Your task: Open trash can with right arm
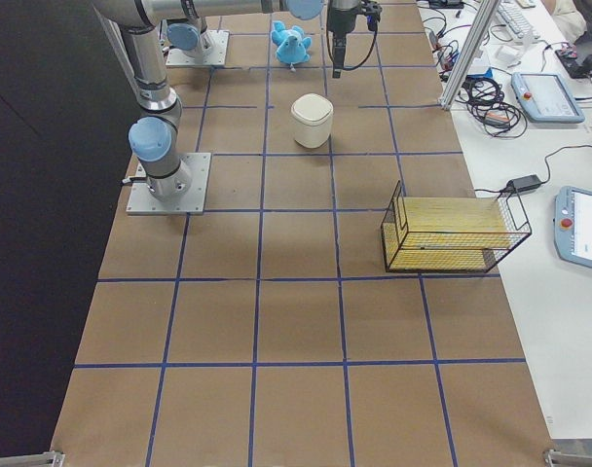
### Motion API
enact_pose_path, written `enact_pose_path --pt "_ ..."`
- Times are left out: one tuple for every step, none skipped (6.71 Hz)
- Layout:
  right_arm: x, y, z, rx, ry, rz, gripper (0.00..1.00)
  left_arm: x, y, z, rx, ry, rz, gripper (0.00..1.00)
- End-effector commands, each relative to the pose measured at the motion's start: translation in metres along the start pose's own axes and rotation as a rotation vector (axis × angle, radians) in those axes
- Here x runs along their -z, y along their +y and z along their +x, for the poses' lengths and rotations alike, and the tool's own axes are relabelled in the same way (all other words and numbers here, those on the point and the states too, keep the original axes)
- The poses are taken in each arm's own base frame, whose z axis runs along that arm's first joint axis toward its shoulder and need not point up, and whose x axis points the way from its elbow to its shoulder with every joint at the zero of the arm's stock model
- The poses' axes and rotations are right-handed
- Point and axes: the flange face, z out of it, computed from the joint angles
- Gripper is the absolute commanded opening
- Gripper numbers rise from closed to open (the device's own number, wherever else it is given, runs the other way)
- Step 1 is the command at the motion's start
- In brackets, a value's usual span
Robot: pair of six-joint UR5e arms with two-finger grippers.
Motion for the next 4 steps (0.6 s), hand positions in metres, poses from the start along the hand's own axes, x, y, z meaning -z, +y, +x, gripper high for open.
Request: enact_pose_path --pt "-0.0020 0.0003 -0.0003 0.000 0.001 -0.002 1.00 0.0000 0.0000 0.0000 0.000 0.000 0.000 1.00" --pt "-0.0021 0.0005 -0.0002 0.000 0.001 -0.003 1.00 0.0000 0.0000 0.0000 0.000 0.000 0.000 1.00" --pt "-0.0021 0.0011 -0.0020 0.003 0.000 -0.003 1.00 0.0000 0.0000 0.0000 0.000 0.000 0.000 1.00" --pt "-0.0025 0.0018 -0.0029 0.005 -0.001 -0.008 1.00 0.0000 0.0000 0.0000 0.000 0.000 0.000 1.00"
